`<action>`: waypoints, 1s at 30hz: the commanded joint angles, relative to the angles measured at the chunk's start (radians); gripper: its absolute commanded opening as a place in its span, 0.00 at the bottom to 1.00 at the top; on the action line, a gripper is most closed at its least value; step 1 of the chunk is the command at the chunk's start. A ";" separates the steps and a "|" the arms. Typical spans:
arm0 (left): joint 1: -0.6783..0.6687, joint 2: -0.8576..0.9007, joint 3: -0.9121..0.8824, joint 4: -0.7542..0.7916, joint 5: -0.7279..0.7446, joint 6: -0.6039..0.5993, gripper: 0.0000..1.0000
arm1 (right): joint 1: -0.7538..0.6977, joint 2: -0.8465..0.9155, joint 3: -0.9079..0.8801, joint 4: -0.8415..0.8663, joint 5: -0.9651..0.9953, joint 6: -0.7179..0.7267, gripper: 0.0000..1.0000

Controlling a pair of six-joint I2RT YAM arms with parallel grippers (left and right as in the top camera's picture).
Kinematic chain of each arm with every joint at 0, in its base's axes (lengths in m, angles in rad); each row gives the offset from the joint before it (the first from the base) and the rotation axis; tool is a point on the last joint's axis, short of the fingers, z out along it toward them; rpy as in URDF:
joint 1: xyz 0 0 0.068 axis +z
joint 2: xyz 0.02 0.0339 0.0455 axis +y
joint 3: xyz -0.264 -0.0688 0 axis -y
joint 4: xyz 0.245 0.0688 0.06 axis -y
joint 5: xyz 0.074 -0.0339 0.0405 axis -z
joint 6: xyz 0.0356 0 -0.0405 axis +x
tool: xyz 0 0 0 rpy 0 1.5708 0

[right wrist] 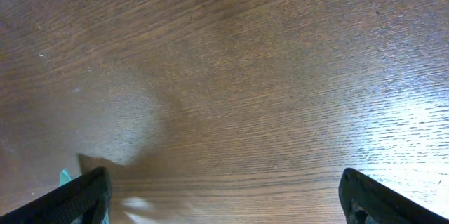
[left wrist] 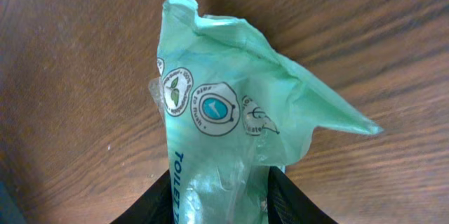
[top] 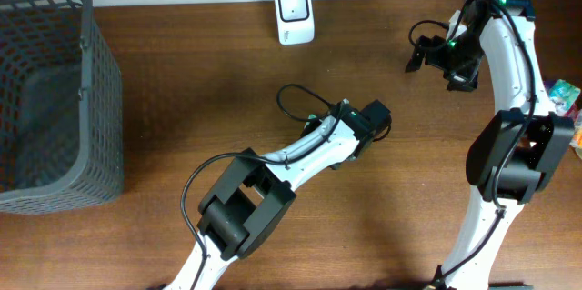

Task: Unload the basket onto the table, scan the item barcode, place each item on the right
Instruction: 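Lift the tissue pack with the left gripper toward the scanner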

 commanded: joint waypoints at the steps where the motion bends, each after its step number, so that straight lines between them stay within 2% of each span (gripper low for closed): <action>1: 0.005 0.011 0.069 -0.043 0.051 -0.007 0.37 | -0.003 0.000 0.011 0.000 0.013 -0.003 0.99; 6: 0.042 0.011 0.207 -0.095 0.167 -0.007 0.34 | -0.003 0.000 0.011 0.000 0.013 -0.003 0.98; 12: 0.140 0.011 0.354 -0.143 0.412 -0.007 0.32 | -0.003 0.000 0.011 0.000 0.013 -0.003 0.99; 21: 0.278 0.011 0.366 -0.145 0.466 -0.006 0.31 | -0.003 0.000 0.011 0.000 0.013 -0.003 0.99; 30: 0.297 0.011 0.366 -0.144 0.465 -0.006 0.33 | -0.003 0.000 0.011 0.000 0.013 -0.003 0.99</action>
